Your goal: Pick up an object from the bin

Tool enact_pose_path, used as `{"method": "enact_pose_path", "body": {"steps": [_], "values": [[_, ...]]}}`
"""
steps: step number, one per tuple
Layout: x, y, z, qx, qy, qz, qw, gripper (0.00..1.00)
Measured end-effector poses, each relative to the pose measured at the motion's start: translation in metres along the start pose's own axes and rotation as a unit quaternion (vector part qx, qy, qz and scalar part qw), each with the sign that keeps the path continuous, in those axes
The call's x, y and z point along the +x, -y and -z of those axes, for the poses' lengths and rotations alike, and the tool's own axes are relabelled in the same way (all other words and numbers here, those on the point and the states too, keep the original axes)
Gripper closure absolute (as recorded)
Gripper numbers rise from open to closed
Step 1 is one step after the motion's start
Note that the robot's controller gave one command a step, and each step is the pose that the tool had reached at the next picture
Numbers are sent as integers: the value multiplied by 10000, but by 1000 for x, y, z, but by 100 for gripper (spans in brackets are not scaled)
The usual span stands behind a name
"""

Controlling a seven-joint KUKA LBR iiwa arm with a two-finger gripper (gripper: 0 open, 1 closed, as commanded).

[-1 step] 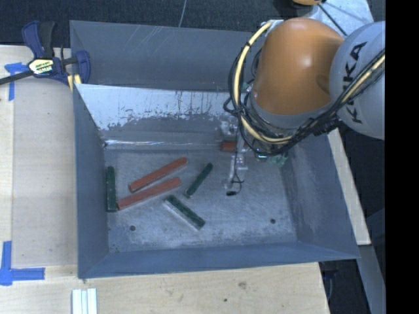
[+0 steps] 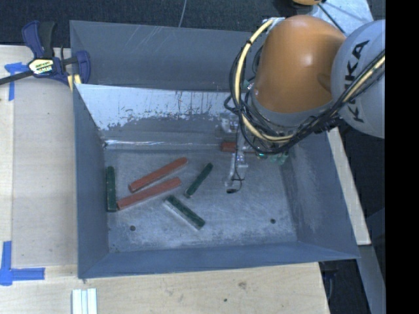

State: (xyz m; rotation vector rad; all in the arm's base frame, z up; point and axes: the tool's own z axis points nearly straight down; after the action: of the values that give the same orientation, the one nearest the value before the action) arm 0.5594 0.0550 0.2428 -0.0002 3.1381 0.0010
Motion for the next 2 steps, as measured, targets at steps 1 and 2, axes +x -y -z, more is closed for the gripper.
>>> {"method": "enact_pose_path", "body": {"steps": [1, 2], "values": [[-29, -46, -48, 1, 44, 223, 9997, 0], [-25, -58, -120, -5, 15, 961, 9954, 0]]}}
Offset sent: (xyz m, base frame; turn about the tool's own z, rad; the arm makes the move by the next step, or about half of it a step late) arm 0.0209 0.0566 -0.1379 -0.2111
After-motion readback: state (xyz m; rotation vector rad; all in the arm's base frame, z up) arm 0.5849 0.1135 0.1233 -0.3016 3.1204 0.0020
